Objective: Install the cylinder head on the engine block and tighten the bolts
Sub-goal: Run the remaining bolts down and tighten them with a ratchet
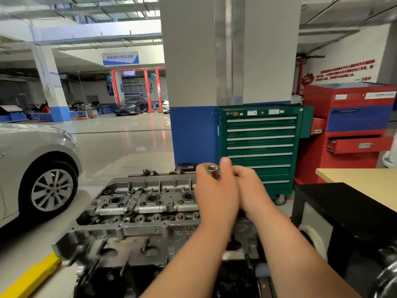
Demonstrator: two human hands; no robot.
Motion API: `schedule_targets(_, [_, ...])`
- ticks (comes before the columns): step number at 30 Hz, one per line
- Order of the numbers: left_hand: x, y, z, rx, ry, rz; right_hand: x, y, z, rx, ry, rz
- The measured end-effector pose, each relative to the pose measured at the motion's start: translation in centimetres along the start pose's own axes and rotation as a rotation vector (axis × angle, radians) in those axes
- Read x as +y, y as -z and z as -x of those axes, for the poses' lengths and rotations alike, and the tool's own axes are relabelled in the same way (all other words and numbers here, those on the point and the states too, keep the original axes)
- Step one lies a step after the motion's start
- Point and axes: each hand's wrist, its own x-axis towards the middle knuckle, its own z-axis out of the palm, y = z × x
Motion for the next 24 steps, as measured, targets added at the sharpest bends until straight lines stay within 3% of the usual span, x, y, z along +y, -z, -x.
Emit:
schedule_targets(2, [0.7,1.3,-2.7,-0.298,0.166,-0.051,0.2,0.0,-0.1,0.031,-0.001,0.063])
schedule_targets(4, [1.8,3.1,-4.7,-0.696,0.452,0.178,0.4,-0.1,-0.1,0.048,-0.004,0.074])
schedule_targets(5, [1.8,3.3,-5.1,-0.757,0.522,0.244,0.4,-0.2,0.0,0.052,-0.007,0.073])
schedule_targets(7, [1.3,2.8,-3.8,-0.595,0.423,0.153,0.2,-0.1,0.2,0.049,-0.011,0.083])
schedule_targets(9, [0.5,1.2,-0.9,-0.186,0.15,0.004,-0.2,-0.1,0.1,0.038,-0.045,0.036])
schedule_targets(11, [0.2,0.2,1.4,-0.003,-0.017,0.05,-0.6,-0.1,0.0,0.029,-0.133,-0.099])
schedule_targets(13, [0.0,0.7,-0.1,-0.063,-0.013,-0.066,-0.5,-0.1,-0.1,0.044,-0.089,-0.024])
schedule_targets(14, [0.5,1.4,-1.6,-0.204,0.072,-0.104,-0.3,-0.2,0.1,0.052,-0.034,0.06])
schedule_targets(16, [1.6,3.0,-4.0,-0.62,0.367,0.092,0.0,-0.2,0.3,0.071,0.003,0.115])
schedule_targets(17, [1.9,3.5,-4.6,-0.714,0.475,0.212,0.1,-0.2,0.5,0.076,0.008,0.106])
schedule_targets(18, [1.8,3.5,-4.6,-0.704,0.499,0.258,0.1,-0.3,0.5,0.077,0.011,0.108])
schedule_targets(19, [1.5,3.1,-3.9,-0.613,0.443,0.217,0.0,-0.2,0.6,0.07,0.007,0.121])
schedule_targets(21, [0.9,1.5,-1.2,-0.204,0.194,0.032,-0.2,0.0,0.3,0.048,-0.008,0.091])
schedule_targets(22, [0.7,0.8,0.3,-0.066,0.099,0.072,-0.4,0.1,0.4,0.013,-0.037,0.011])
schedule_targets(24, [0.4,-0.1,1.4,0.054,-0.024,0.017,-0.3,0.1,0.4,-0.035,-0.061,-0.096])
